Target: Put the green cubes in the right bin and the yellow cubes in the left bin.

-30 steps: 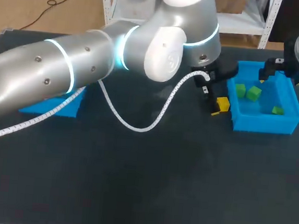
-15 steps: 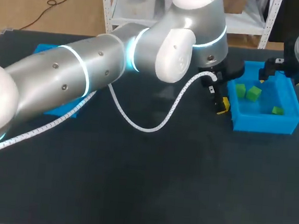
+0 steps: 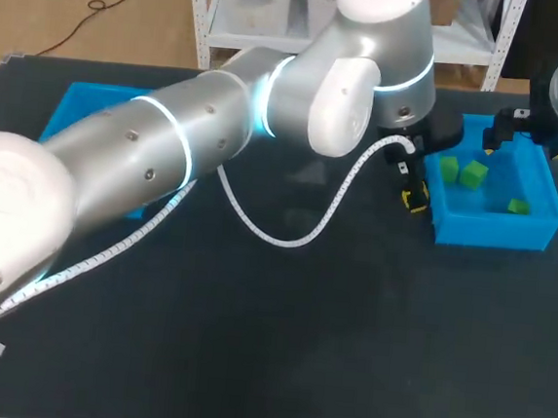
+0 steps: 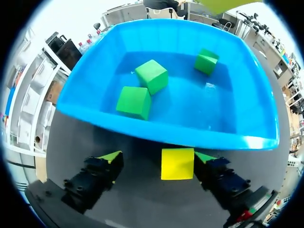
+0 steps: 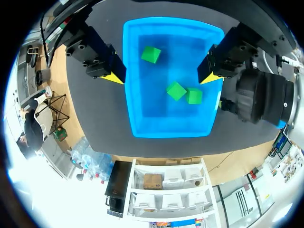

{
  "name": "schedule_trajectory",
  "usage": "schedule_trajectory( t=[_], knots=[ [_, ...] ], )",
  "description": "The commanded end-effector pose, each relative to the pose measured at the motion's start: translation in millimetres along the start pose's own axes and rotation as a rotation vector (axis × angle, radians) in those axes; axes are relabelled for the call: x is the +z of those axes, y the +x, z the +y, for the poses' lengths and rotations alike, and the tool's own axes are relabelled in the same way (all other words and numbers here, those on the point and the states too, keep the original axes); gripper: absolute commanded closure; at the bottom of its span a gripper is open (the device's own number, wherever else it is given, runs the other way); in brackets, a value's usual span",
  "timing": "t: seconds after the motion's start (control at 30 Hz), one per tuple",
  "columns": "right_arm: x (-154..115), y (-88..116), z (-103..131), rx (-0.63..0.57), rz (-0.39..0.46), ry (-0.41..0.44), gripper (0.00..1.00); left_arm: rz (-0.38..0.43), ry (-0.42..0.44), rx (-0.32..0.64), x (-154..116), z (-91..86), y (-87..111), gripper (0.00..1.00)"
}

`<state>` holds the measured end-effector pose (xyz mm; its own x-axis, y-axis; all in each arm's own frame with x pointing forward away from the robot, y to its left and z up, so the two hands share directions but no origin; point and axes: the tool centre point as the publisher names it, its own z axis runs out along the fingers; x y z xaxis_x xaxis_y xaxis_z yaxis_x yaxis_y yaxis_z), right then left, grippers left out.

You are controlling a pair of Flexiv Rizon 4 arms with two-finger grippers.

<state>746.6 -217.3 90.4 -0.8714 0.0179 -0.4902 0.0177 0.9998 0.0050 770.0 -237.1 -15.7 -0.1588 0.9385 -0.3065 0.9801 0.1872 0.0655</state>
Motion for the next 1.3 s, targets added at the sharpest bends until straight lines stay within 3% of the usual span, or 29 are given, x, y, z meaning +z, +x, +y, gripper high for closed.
schedule_trajectory(
  t=[0.03,0.33,0.53,0.8,0.9,1.13,1.3],
  knots=[
    [-1,3,0,0.003,-0.010,0.003,0.00,0.017,0.002,0.027,4,2.3,-0.7,1.00],
    [-1,3,0,0.003,-0.010,0.003,0.00,0.028,-0.018,0.002,-6,7.7,22.8,1.00],
    [-1,3,0,0.003,-0.010,0.003,0.00,-0.011,-0.087,-0.118,-62,41.3,54.4,1.00],
    [-1,3,0,0.003,-0.010,0.003,0.00,-0.034,-0.232,-0.402,-161,91.3,148.5,1.00],
    [-1,3,0,0.003,-0.010,0.003,0.00,0.016,-0.297,-0.532,-193,103.0,193.6,1.00],
    [-1,3,0,0.003,-0.010,0.003,0.00,0.078,-0.409,-0.765,-243,107.3,295.2,1.00],
    [-1,3,0,0.003,-0.010,0.003,0.00,0.096,-0.433,-0.860,-257,96.5,343.9,1.00]
  ],
)
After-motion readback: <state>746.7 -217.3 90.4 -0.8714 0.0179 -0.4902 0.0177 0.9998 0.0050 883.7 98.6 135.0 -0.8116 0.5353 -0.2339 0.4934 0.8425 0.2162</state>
